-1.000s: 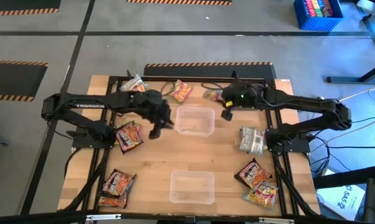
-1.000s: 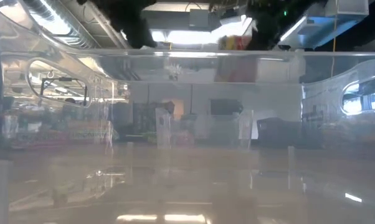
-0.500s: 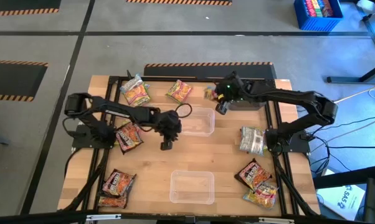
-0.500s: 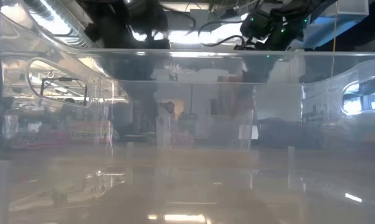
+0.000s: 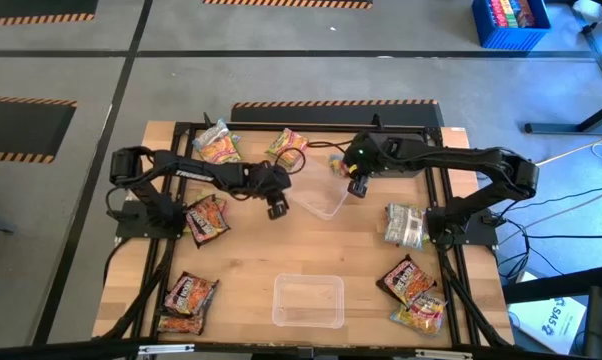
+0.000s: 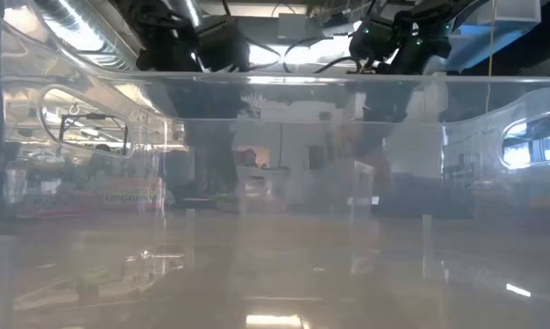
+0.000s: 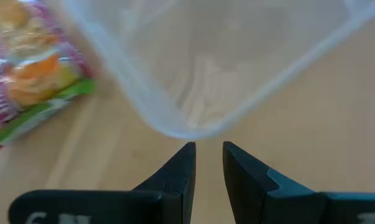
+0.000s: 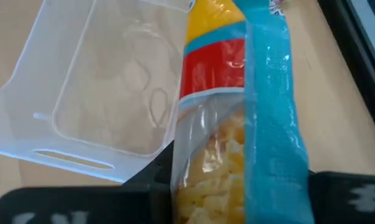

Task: Sort Maruchan noodles
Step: Put the blue noodle pack into the top transparent bin

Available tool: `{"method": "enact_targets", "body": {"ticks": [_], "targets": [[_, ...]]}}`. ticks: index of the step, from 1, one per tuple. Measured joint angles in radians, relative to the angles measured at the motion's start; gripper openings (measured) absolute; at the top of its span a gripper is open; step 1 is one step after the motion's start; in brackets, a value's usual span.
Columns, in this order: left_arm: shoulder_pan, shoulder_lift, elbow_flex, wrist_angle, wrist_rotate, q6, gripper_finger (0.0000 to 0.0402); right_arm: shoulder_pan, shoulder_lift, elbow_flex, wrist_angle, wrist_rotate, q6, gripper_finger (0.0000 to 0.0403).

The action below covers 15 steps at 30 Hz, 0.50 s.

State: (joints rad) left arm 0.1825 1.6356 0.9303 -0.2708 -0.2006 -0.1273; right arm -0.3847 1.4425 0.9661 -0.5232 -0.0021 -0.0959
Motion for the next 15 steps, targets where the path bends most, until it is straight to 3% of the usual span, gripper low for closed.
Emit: {"method": "enact_targets", "body": {"ticks": [15], "targets": [[0.131, 0.000, 0.000, 0.124, 0.000, 0.031, 0.0074, 0.001, -0.001, 0.000, -0.028, -0.057, 0.093, 0.0097]]}}
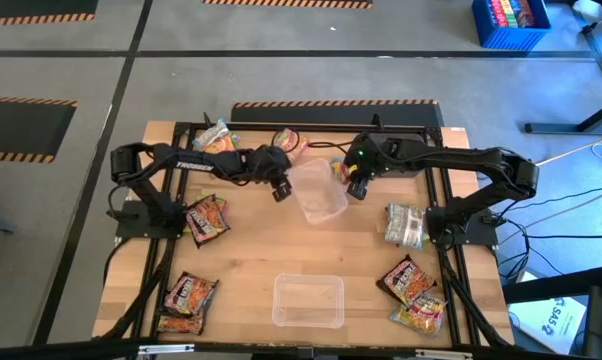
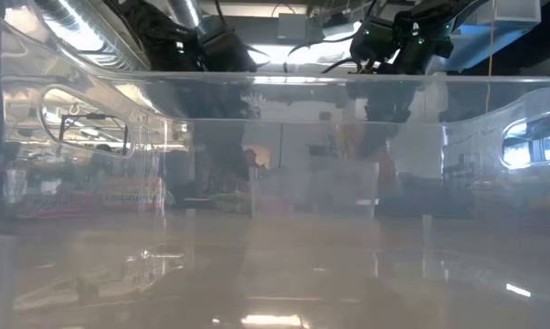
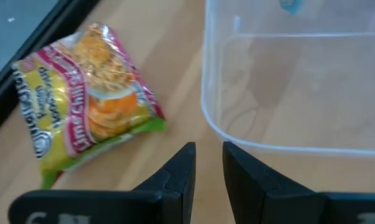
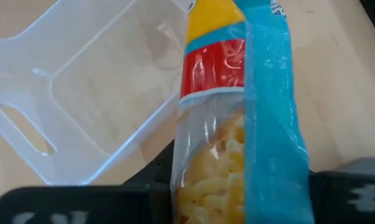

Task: Sort Maruchan noodles
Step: Put the blue noodle pack into the top transparent bin

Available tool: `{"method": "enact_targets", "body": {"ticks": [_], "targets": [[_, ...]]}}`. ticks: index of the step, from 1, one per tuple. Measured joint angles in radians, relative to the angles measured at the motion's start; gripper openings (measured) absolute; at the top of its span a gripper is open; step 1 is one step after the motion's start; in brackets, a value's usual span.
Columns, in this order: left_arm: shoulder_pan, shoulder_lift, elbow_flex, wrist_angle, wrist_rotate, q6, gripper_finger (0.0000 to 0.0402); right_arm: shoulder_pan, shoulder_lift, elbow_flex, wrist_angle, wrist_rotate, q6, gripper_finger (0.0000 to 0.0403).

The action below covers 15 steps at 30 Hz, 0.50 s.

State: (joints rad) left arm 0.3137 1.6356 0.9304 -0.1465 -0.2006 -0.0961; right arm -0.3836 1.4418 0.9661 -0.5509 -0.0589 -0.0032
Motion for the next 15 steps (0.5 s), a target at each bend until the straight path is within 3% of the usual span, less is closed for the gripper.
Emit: {"method": "enact_targets", "body": {"ticks": [15], "targets": [[0.088, 0.000, 0.000, 0.079, 0.061, 0.073, 0.0074, 0.011, 0.000, 0.000, 0.033, -0.001, 0.003, 0.0097]]}}
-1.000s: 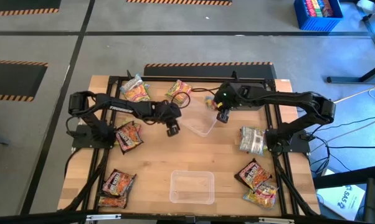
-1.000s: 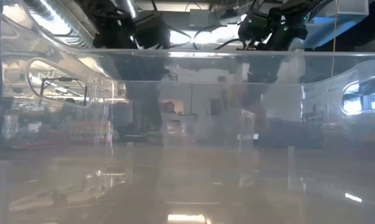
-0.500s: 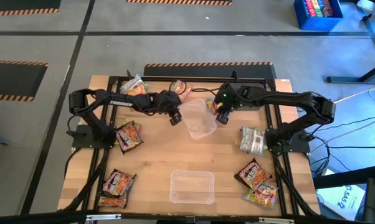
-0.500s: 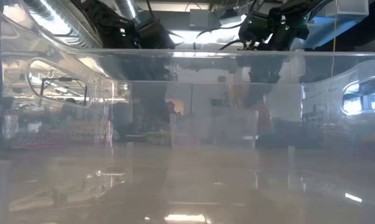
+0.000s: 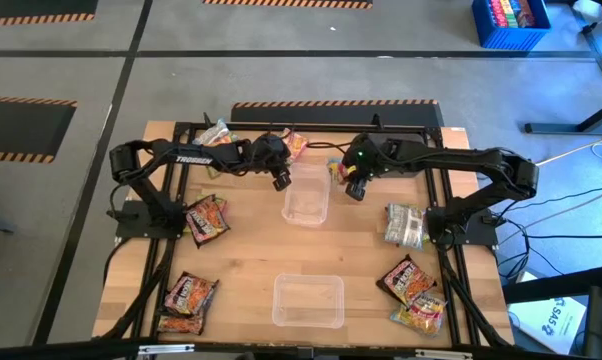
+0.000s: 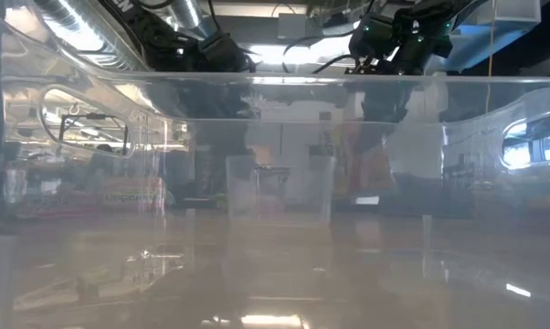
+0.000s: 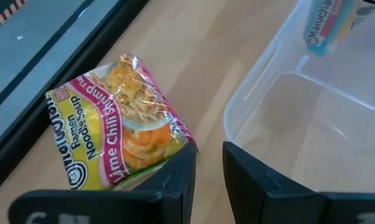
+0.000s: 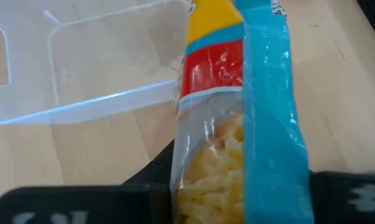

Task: Sort Maruchan noodles
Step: Put the blue noodle pack into the top transparent bin

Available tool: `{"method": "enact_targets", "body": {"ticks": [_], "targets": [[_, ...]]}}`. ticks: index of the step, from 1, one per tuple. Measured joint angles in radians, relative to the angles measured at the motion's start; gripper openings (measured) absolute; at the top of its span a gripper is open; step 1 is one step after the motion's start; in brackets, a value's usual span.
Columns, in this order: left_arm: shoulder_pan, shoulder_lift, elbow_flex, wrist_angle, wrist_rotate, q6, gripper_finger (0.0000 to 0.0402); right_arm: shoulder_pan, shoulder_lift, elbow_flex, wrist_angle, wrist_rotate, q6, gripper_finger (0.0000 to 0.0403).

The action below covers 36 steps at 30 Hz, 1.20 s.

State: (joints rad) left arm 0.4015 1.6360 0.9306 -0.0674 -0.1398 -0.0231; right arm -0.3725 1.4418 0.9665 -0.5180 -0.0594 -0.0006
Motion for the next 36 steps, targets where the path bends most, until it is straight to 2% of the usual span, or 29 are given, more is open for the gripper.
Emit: {"method": "enact_targets", "body": {"ticks": [5, 10, 14, 17, 22, 26, 32, 36], "targets": [[-0.003, -0.056, 0.001, -0.074, -0.008, 0.006, 0.0074, 0.000, -0.029, 0.017, -0.060, 0.042, -0.010, 0.0097], [-0.016, -0.212, 0.001, -0.165, 0.011, 0.007, 0.0074, 0.000, -0.141, 0.055, -0.056, 0.048, -0.045, 0.0097], [-0.047, -0.322, 0.001, -0.142, -0.010, 0.015, 0.0074, 0.000, -0.229, -0.008, 0.161, -0.006, -0.095, 0.0097], [-0.080, -0.368, 0.001, -0.083, -0.019, 0.088, 0.0082, 0.000, -0.259, -0.093, 0.381, -0.077, -0.109, 0.0097], [-0.129, -0.375, 0.001, 0.035, 0.077, 0.139, 0.0124, 0.000, -0.246, -0.213, 0.687, -0.173, -0.109, 0.0097], [-0.148, -0.361, 0.000, 0.116, 0.118, 0.143, 0.0171, 0.000, -0.231, -0.280, 0.842, -0.234, -0.107, 0.0097], [-0.144, -0.362, 0.000, 0.217, 0.242, 0.075, 0.0236, 0.000, -0.233, -0.314, 0.924, -0.285, -0.099, 0.0097], [-0.147, -0.346, 0.002, 0.244, 0.265, 0.061, 0.0261, 0.000, -0.233, -0.314, 0.963, -0.319, -0.096, 0.0097]]}}
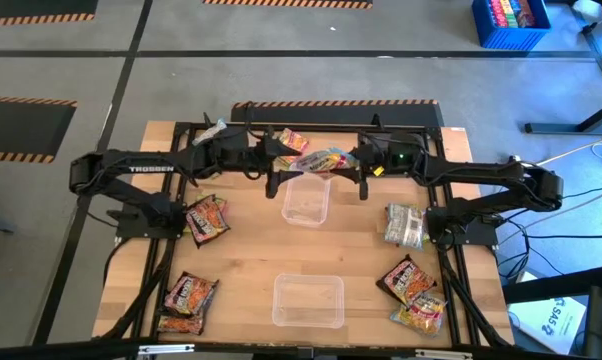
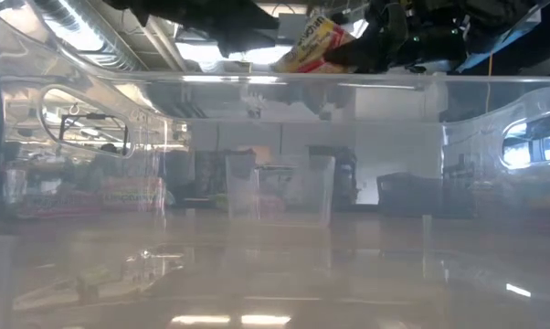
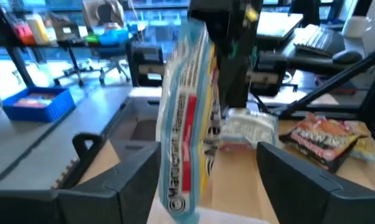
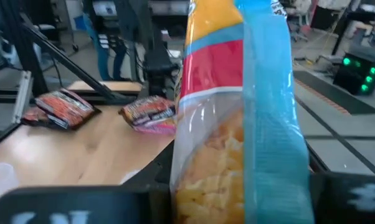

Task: Sort Maruchan noodles
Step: Put the blue noodle pack into the top transparent bin

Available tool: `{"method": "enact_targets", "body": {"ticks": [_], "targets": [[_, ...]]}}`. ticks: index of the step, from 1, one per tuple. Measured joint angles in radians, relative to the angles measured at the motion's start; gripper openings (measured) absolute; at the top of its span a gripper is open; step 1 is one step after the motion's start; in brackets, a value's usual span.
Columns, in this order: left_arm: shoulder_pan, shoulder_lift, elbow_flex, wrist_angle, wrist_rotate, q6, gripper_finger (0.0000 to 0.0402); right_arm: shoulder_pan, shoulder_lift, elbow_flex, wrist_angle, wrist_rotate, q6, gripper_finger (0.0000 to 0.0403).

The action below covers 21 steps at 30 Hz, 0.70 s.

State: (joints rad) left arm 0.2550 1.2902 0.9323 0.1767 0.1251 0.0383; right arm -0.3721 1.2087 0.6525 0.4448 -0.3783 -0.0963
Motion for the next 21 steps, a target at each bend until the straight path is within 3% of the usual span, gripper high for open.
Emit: {"method": "enact_targets", "body": {"ticks": [11, 17, 21], "targets": [[0.003, 0.165, 0.159, -0.020, 0.020, 0.026, 0.0268, 0.029, 0.000, 0.000, 0.052, -0.018, 0.013, 0.0097], [0.003, 0.240, 0.259, -0.147, 0.020, 0.024, 0.0264, 0.032, 0.002, 0.000, 0.046, -0.014, 0.012, 0.0097], [0.008, 0.274, 0.319, -0.255, 0.023, 0.024, 0.0235, 0.032, 0.002, 0.000, 0.044, -0.003, 0.012, 0.0097]]}}
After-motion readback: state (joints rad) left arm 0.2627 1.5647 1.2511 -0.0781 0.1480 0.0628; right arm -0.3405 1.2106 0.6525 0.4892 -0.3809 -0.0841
